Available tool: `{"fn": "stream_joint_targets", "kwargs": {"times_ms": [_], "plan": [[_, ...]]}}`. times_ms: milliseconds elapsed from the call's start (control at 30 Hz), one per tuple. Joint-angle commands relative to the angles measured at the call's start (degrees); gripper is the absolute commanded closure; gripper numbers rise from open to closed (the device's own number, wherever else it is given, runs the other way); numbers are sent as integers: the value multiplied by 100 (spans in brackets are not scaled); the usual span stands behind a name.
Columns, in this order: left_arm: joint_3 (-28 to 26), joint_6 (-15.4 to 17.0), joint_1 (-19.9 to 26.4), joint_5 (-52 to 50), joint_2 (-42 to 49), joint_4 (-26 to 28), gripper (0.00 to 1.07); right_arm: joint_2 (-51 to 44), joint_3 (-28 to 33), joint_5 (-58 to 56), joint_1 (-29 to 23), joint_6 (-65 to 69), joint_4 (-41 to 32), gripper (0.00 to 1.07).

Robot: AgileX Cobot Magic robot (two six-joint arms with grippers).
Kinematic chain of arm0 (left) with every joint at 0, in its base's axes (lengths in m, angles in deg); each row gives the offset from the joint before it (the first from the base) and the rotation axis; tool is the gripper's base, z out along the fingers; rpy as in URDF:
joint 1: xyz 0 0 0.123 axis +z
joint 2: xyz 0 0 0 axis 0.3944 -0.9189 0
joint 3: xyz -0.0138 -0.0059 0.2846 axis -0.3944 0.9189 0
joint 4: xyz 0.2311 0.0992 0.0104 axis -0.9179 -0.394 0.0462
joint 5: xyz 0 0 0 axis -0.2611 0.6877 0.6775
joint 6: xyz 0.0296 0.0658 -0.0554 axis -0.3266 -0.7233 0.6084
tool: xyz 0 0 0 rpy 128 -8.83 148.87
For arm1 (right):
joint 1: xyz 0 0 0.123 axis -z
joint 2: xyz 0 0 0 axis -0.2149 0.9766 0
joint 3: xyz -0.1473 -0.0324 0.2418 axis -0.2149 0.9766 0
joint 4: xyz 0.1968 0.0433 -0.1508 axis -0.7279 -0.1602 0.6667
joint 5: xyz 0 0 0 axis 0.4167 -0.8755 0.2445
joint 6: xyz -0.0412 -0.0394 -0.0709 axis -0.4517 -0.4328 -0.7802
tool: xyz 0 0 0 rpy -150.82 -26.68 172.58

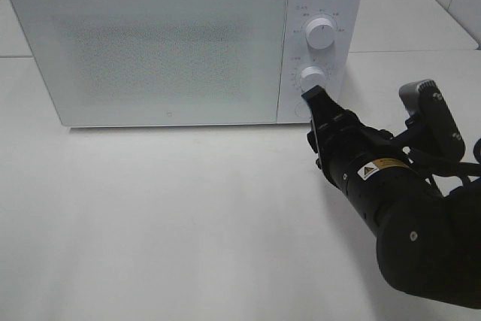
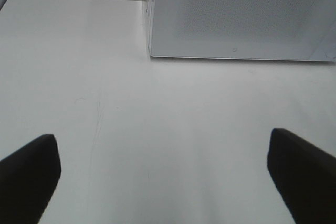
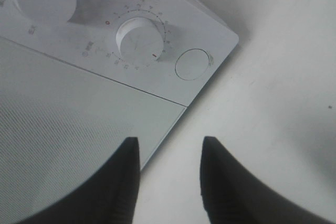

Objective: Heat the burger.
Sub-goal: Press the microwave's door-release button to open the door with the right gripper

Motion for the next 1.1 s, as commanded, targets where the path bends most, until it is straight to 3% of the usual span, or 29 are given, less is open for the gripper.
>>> {"fn": "stream_joint_targets", "kwargs": {"times_ms": [33,200,433,767,1100], "plan": [[11,17,0,-57,115,46,6,-11,-34,6,-17,865,0,78],[11,-361,0,29,115,-372,6,-11,-34,-166,-17,2045,0,92],[11,-298,0,17,115,-115,6,-11,-34,-401,-17,2441,0,107],[11,-315,0,11,115,23,6,-11,-34,-407,-6,2441,-6,107],[11,-327,0,17,115,-160,6,-11,-172,-647,533,2504,430,107]]}}
